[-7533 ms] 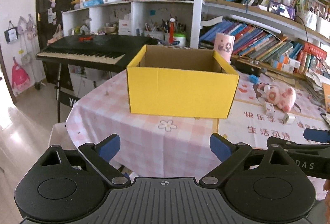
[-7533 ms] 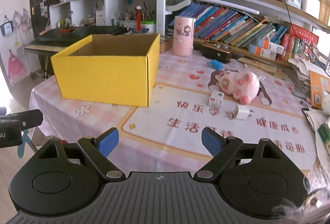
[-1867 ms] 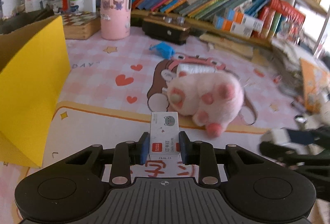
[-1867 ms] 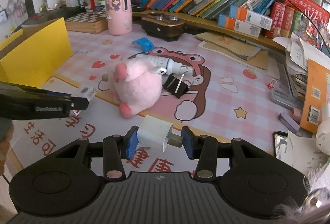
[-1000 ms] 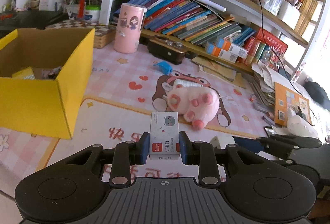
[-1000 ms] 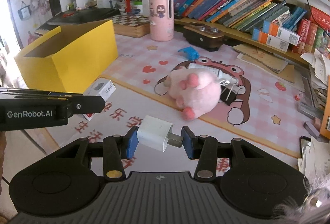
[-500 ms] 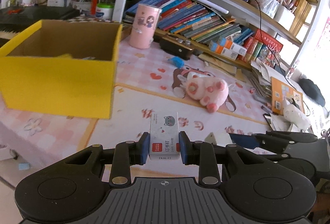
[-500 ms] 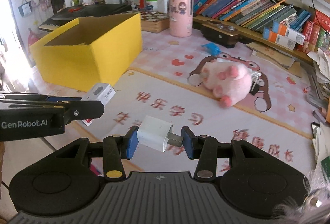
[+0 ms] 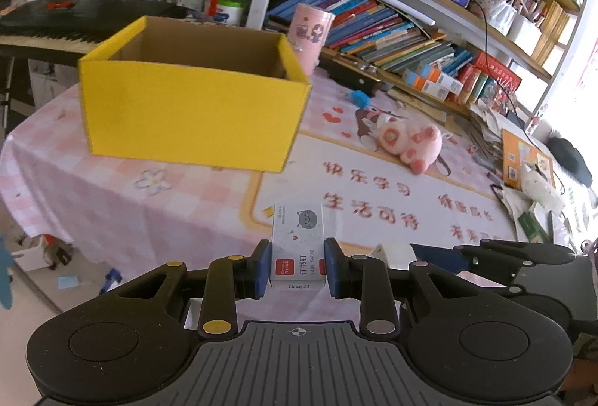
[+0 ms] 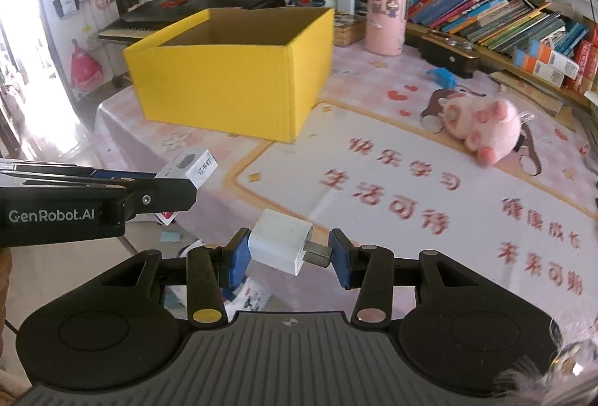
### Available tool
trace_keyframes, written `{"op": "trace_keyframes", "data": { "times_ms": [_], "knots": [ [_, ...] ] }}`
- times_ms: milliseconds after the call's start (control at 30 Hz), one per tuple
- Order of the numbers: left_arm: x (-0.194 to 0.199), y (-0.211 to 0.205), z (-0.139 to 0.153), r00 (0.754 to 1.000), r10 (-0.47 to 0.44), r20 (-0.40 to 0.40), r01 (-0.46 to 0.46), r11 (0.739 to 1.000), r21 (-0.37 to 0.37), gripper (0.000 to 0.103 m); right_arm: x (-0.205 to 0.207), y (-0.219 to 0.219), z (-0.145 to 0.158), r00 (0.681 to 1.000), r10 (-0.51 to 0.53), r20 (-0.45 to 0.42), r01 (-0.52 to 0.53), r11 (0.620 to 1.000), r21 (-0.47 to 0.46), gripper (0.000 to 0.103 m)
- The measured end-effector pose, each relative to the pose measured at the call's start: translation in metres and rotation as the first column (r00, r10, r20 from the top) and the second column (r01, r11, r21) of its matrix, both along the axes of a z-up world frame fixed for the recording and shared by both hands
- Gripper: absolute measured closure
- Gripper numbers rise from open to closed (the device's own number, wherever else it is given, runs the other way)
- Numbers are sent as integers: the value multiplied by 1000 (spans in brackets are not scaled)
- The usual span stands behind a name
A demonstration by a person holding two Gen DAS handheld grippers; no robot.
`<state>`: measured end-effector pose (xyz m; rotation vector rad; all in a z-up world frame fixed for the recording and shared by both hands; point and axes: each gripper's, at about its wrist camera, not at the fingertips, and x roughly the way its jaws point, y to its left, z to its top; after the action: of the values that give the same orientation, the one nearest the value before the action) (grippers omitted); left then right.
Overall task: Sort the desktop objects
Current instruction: 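Lift and carry the charger and white-red box with both grippers toward the yellow box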
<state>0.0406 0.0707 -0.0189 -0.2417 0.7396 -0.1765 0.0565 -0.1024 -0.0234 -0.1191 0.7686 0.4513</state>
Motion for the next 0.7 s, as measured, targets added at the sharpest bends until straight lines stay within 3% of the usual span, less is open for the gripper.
{"op": "trace_keyframes", "data": {
  "times_ms": [700],
  "knots": [
    [-42, 69, 5, 995, 90, 32, -91, 996, 5, 75, -31, 75, 3, 996, 83, 18, -84, 996, 6, 61]
  ]
}}
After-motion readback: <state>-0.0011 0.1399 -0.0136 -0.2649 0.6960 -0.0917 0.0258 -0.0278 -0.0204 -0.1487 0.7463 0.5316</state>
